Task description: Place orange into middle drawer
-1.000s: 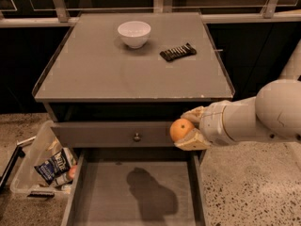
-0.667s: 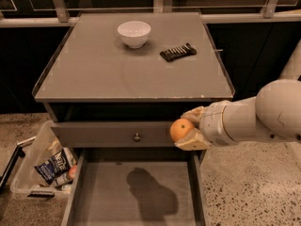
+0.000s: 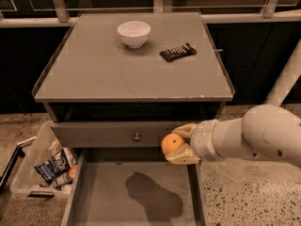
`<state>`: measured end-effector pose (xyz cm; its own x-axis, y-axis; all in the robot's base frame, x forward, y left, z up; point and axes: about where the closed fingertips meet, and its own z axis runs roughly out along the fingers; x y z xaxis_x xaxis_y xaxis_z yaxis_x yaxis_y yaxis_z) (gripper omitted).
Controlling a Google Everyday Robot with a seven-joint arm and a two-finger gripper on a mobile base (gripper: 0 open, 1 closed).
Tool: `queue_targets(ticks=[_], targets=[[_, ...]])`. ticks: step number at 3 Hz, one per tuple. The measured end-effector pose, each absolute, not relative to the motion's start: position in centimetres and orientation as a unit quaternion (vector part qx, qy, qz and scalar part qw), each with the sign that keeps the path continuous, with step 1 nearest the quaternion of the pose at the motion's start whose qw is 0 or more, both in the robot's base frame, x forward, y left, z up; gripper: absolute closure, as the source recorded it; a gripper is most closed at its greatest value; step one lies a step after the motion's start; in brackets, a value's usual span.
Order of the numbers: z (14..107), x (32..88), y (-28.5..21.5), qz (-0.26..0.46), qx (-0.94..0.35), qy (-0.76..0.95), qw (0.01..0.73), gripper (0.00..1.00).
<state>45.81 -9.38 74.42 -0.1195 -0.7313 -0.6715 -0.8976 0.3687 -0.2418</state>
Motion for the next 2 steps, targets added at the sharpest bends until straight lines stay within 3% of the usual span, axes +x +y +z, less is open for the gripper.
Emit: queue_targets(ticks=[2], targets=[[66.6,45.8,-8.1,0.137,-0.521,0.749,0.385,1.0]])
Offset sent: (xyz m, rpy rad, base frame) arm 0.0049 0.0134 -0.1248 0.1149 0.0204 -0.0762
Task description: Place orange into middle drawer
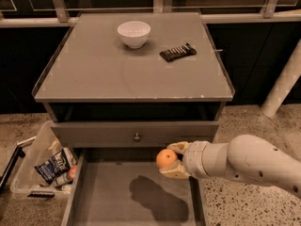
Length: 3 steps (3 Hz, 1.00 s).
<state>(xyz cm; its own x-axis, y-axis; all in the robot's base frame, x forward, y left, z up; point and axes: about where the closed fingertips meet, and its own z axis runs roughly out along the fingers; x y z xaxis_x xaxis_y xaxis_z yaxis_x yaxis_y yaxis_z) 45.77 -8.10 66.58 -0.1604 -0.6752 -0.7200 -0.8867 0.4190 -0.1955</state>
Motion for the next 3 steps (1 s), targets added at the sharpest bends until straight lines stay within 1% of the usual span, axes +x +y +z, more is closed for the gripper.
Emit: queue_targets(ticks=[3], targets=[[56.4,46.5,-7.4,0.12,-0.507,0.768,0.372,1.0]])
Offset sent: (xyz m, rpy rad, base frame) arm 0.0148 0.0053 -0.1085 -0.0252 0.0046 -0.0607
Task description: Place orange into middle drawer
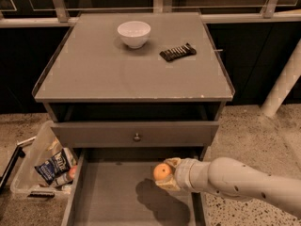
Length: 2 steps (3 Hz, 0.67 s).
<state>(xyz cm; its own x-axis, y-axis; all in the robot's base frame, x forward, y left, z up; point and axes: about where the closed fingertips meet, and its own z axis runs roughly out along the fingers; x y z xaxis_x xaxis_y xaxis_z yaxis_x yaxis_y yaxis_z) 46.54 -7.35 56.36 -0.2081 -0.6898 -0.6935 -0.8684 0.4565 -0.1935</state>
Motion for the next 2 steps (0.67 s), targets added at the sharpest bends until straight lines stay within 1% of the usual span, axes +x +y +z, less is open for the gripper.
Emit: queue_targets(ticks=[1,2], targets=[[52.9,47.2,-7.2,0.117,-0.505,0.777,0.357,1.0],[49.2,48.0,-6.2,0.129,-0.504,0.785,0.337,1.0]])
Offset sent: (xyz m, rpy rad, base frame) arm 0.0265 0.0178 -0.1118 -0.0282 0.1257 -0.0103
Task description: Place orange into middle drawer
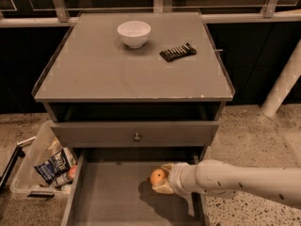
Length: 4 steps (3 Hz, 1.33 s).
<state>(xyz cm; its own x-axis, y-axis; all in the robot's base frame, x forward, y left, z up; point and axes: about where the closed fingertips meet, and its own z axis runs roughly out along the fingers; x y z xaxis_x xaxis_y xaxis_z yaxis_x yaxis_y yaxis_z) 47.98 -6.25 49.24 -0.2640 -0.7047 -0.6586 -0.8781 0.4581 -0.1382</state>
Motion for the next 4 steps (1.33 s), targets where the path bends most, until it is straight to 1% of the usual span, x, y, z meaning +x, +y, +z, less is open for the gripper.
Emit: queue_targets(ticks=[1,2,4], targets=[[49.2,48.0,-6.2,0.129,-0.504,0.785,0.337,1.0],[48.3,47.6,-5.2,0.138,-0.497,0.786,0.341,1.0],[44.8,48.2,-2.1,0.174,-0.464,0.782,0.379,1.0]])
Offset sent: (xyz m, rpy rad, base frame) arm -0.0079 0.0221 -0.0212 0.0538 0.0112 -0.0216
